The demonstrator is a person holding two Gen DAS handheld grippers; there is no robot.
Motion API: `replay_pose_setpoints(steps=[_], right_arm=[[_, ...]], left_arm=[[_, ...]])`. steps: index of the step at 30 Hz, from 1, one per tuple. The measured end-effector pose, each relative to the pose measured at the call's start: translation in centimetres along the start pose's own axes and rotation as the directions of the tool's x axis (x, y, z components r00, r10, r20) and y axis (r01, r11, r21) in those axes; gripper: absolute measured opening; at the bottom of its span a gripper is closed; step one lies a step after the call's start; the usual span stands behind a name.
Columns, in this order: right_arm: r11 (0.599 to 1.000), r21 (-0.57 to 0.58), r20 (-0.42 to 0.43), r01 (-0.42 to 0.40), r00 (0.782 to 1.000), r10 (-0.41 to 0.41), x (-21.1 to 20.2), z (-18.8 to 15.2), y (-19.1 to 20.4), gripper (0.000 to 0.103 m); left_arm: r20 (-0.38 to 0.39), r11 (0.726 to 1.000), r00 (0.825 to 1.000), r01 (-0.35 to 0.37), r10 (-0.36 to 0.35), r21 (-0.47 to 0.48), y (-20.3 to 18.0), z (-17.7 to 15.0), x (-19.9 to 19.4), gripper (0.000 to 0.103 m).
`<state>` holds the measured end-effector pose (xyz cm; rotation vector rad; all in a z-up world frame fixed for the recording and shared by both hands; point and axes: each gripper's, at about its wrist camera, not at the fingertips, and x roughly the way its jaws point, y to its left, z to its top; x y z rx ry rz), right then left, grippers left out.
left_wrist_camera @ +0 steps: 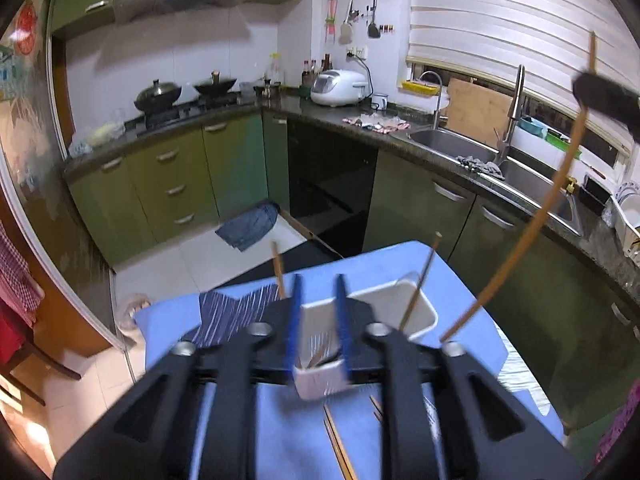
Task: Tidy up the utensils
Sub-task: 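Lower both held chopsticks into the white holder and open both tools, then grasp a wooden chopstick from the table with the left tool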
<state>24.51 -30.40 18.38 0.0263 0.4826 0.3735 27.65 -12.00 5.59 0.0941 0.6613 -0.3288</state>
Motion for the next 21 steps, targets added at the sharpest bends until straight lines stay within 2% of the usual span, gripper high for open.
replay_pose_setpoints(steps=[1,2,3,7,10,18,21], right_arm=[[1.000,0.003,0.005,0.000,1.000,0.000,0.1,0.4,0.0,0.006],[1.000,0.006,0.011,0.004,1.000,-0.004,0.4,0.9,0.1,0.006],[1.000,0.008,0.013,0.009,1.000,-0.009,0.7,1.2,0.0,0.006],[0.999,0.025,0.007,0.026,1.000,-0.026,2.9,2.3,-0.4,0.006],[0.999,0.038,-0.017,0.033,0.999,-0.033,5.3,1.9,-0.9,0.006],[0.997,0.055,-0.117,0.054,0.992,-0.047,11.0,-2.4,-2.0,0.007],[0.997,0.050,-0.152,0.054,0.987,-0.046,12.1,-3.8,-2.0,0.008]], left_arm=[[-0.004,1.000,1.000,-0.001,0.001,-0.007,0.2,-0.2,-0.3,0.046],[0.000,1.000,1.000,-0.001,0.001,-0.011,0.3,-0.4,-0.6,0.057],[0.008,1.000,1.000,-0.002,0.002,-0.011,0.3,-0.6,-1.0,0.059],[0.020,1.000,1.000,0.000,0.000,-0.003,0.5,-1.5,-3.0,0.065],[0.013,1.000,1.000,0.005,-0.005,-0.003,0.6,-2.3,-4.0,0.067],[-0.050,1.000,0.998,0.022,-0.023,-0.020,1.2,-5.8,-5.1,0.070],[-0.107,0.998,0.993,0.042,-0.047,-0.047,1.4,-7.2,-4.5,0.070]])
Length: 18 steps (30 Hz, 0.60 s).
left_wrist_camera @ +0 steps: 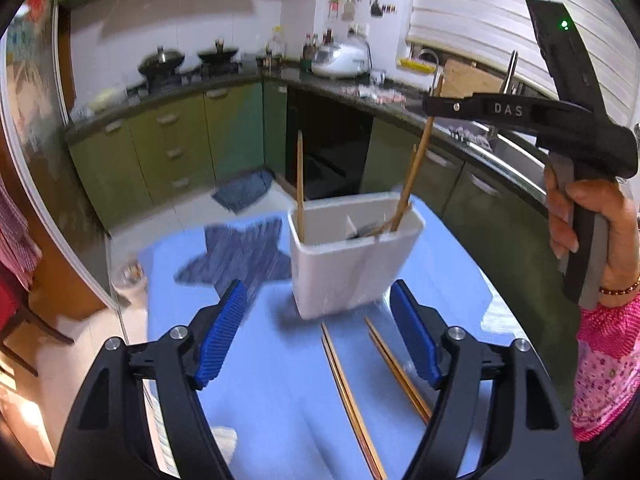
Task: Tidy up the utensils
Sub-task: 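Grasp a wooden chopstick from the table with the left tool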
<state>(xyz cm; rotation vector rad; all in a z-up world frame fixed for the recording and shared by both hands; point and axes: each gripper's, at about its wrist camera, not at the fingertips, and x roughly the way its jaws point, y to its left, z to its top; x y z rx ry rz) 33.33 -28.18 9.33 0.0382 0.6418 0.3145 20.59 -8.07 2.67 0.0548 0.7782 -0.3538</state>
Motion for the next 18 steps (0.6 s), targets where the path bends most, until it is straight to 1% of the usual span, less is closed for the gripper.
replay_pose_setpoints(steps=[1,2,6,8,10,12,13,15,16,17,18], right_arm=[[1.000,-0.001,-0.003,0.000,1.000,0.000,0.1,-0.4,-0.1,0.014],[1.000,-0.004,-0.001,0.001,1.000,-0.001,-0.1,-0.7,-0.1,0.016],[1.000,-0.012,0.051,0.001,0.999,0.000,-3.1,-2.1,0.1,0.019],[1.000,-0.017,0.060,-0.007,0.998,0.008,-5.1,-3.6,0.0,0.024],[1.000,-0.022,0.048,-0.009,0.999,0.010,-6.1,-5.2,-0.2,0.032],[1.000,-0.022,0.008,-0.005,1.000,0.005,-6.4,-7.7,-0.8,0.033],[1.000,-0.020,-0.008,-0.004,1.000,0.004,-6.4,-8.7,-1.0,0.033],[1.000,-0.007,-0.054,-0.002,0.999,0.001,-6.0,-11.1,-2.0,0.033],[1.000,0.002,-0.075,-0.002,0.997,0.002,-5.8,-12.3,-2.6,0.033],[1.000,0.013,-0.092,-0.004,0.996,0.005,-5.5,-13.3,-3.1,0.033],[1.000,0.025,-0.105,-0.005,0.994,0.008,-5.3,-14.2,-3.6,0.033]], left_arm=[[-0.026,1.000,1.000,0.010,-0.010,-0.011,0.1,-0.4,0.5,0.070],[-0.046,1.000,0.999,0.015,-0.016,-0.018,0.1,-0.8,0.8,0.070],[-0.091,1.000,0.996,0.012,-0.014,-0.025,-0.1,-2.4,2.2,0.070],[-0.129,1.000,0.991,0.015,-0.018,-0.027,-0.5,-3.4,3.3,0.070],[-0.206,0.999,0.978,0.019,-0.024,-0.028,-0.9,-4.8,5.6,0.070],[-0.274,0.999,0.961,0.025,-0.035,-0.041,-1.1,-5.8,7.4,0.070],[-0.317,0.999,0.948,0.023,-0.037,-0.048,-1.2,-6.4,8.7,0.070],[-0.373,0.998,0.927,0.018,-0.038,-0.056,-1.3,-7.3,10.6,0.068],[-0.398,0.998,0.917,0.012,-0.037,-0.065,-1.3,-7.7,11.4,0.061],[-0.415,0.998,0.909,0.008,-0.035,-0.068,-1.3,-8.1,12.0,0.048],[-0.434,0.997,0.900,0.008,-0.038,-0.070,-1.3,-8.4,12.6,0.042]])
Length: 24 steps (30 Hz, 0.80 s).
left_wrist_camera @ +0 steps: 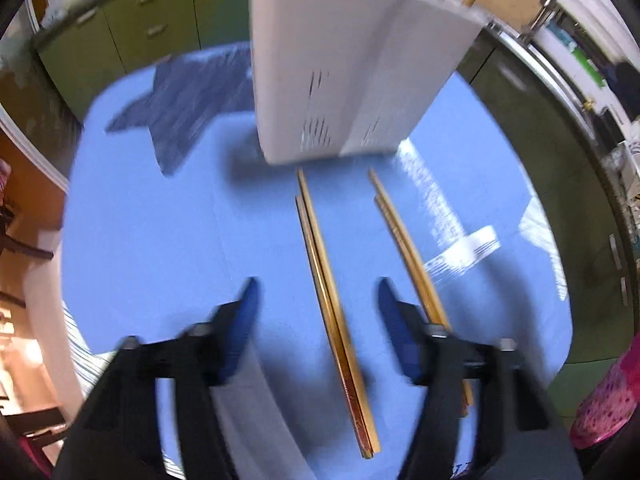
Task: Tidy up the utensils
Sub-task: 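Grasp a wooden chopstick from the table with the left tool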
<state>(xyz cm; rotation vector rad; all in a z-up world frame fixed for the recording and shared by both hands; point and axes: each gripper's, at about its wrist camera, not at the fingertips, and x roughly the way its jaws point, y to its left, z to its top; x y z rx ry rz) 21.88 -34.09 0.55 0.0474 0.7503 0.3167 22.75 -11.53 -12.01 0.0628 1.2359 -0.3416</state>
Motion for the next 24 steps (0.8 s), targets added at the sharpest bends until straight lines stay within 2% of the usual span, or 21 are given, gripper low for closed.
replay_pose_setpoints(steps=[1,4,7,10,18,24], right_arm=[[1.000,0.011,-0.011,0.000,1.000,0.000,0.3,-0.7,-0.5,0.033],[0.999,0.038,-0.044,-0.003,0.999,0.005,1.2,-2.4,-1.9,0.033],[0.999,0.046,-0.059,-0.003,0.998,0.006,1.5,-3.4,-2.5,0.033],[0.999,0.047,-0.066,-0.011,0.998,0.014,1.6,-4.1,-2.6,0.033],[0.999,0.044,-0.075,-0.020,0.997,0.024,1.7,-3.5,-1.8,0.033],[0.999,0.044,-0.075,-0.024,0.997,0.027,1.7,-3.1,-1.5,0.033]], left_arm=[[-0.026,1.000,1.000,0.008,-0.008,-0.007,-0.1,0.0,0.6,0.036],[-0.071,1.000,0.997,0.005,-0.007,-0.031,-0.1,-0.2,1.9,0.036],[-0.091,0.999,0.996,-0.012,0.009,-0.033,-0.2,-0.3,2.4,0.026],[-0.104,0.999,0.994,-0.030,0.027,-0.025,-0.5,-0.2,2.8,0.023],[-0.123,0.998,0.991,-0.056,0.052,-0.026,-0.7,-0.2,3.6,0.013],[-0.130,0.998,0.990,-0.053,0.050,-0.021,-0.9,-0.2,4.0,0.010]])
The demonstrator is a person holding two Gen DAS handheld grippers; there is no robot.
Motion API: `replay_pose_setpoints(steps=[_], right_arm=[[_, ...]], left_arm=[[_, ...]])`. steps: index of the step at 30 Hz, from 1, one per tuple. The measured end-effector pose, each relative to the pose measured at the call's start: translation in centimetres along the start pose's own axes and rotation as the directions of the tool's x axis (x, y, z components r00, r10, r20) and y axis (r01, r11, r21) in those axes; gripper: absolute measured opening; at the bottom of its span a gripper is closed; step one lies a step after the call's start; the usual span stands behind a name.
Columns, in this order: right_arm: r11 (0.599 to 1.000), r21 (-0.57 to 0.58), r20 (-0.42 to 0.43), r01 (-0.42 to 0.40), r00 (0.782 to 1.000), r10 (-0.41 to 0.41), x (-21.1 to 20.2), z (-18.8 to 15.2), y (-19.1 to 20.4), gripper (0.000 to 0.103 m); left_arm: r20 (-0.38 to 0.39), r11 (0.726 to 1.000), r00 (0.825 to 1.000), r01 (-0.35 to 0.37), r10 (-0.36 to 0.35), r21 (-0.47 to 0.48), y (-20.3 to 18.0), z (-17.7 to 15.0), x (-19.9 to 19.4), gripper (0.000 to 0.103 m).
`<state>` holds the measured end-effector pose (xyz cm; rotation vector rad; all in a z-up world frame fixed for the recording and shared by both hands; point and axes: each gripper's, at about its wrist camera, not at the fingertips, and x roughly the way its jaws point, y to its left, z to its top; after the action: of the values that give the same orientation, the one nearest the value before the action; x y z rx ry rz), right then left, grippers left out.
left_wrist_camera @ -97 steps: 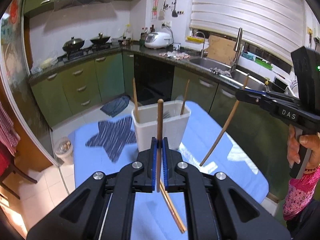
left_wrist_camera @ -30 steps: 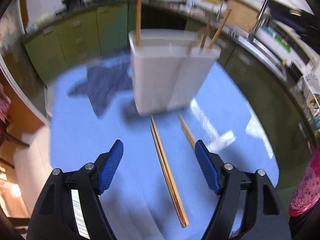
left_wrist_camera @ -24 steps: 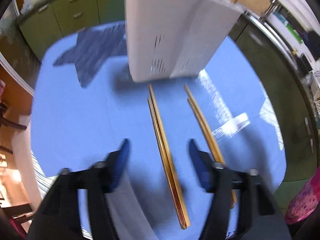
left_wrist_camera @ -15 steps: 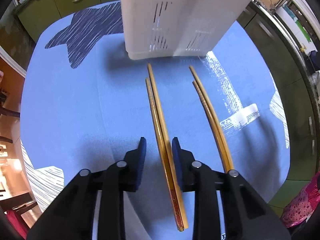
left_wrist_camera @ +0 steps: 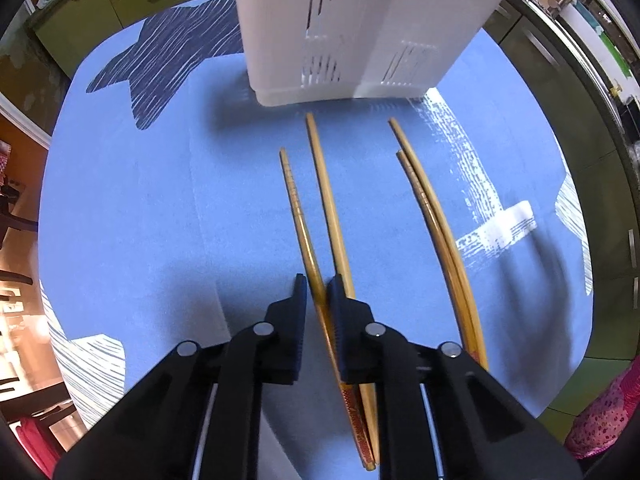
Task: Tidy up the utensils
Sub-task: 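Grasp a wooden chopstick from the table with the left tool, then lift the chopstick upright with the left tool while the right tool grasps another chopstick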
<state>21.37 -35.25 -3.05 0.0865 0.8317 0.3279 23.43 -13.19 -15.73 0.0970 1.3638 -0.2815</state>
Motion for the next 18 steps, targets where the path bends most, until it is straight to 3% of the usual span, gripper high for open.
replay_pose_setpoints(steps=[8,9,12,18], right_arm=[[1.000,-0.024,-0.050,-0.008,0.999,0.007,1.3,-0.3,0.9,0.034],[1.000,-0.027,-0.062,-0.010,0.998,0.008,1.7,-0.5,1.1,0.039],[0.999,-0.033,-0.108,-0.003,0.994,0.000,3.2,-1.2,1.2,0.040],[0.999,-0.045,-0.173,-0.004,0.985,-0.004,5.9,-2.2,1.8,0.040]], left_arm=[[0.026,1.000,1.000,0.010,-0.010,-0.018,0.4,0.2,-0.6,0.007],[0.042,1.000,0.999,0.011,-0.010,-0.016,0.5,0.1,-1.1,0.007],[0.107,1.000,0.994,0.020,-0.018,-0.015,0.9,0.2,-3.3,0.007],[0.279,1.000,0.960,0.023,-0.021,-0.005,1.8,-1.7,-8.7,0.007]])
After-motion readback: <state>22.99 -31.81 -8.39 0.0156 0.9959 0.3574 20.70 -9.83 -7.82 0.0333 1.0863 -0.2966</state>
